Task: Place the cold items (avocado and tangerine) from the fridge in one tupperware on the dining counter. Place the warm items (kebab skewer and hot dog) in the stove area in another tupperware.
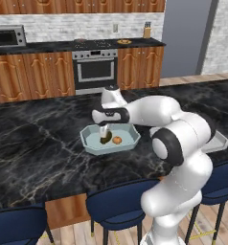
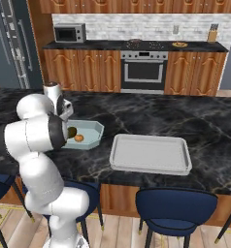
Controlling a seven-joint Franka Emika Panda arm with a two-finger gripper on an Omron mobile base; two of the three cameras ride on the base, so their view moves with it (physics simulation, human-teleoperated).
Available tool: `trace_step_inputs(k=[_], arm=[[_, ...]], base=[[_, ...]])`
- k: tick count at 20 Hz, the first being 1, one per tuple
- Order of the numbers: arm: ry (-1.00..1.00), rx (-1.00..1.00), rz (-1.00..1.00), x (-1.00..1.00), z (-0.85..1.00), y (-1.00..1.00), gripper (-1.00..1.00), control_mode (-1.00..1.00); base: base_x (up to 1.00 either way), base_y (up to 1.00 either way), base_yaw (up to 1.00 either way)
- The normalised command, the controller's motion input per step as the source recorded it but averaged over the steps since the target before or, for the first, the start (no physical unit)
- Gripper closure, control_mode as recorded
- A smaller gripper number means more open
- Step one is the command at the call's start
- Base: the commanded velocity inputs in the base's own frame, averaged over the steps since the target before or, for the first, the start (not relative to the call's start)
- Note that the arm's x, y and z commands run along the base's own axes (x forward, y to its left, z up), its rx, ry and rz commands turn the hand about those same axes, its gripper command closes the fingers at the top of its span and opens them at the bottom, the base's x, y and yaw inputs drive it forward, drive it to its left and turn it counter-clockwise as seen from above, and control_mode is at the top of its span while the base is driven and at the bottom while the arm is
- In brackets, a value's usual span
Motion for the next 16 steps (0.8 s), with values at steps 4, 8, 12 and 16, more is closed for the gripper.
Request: trace_step_inputs(k=[4, 8, 12, 16], arm=[[-0.13, 0.08, -0.26, -0.86, 0.52, -0.15, -1.00, -1.00], [0.00, 0.03, -0.33, -0.78, 0.67, -0.28, -1.00, -1.00], [0.00, 0.08, -0.24, -0.76, 0.81, -0.38, -1.00, -1.00], [0.00, 0.08, -0.15, -0.79, 0.79, -0.48, -1.00, -1.00]], base=[[0.00, 0.00, 0.00], [0.00, 0.00, 0.00], [0.00, 0.00, 0.00], [0.00, 0.00, 0.00]])
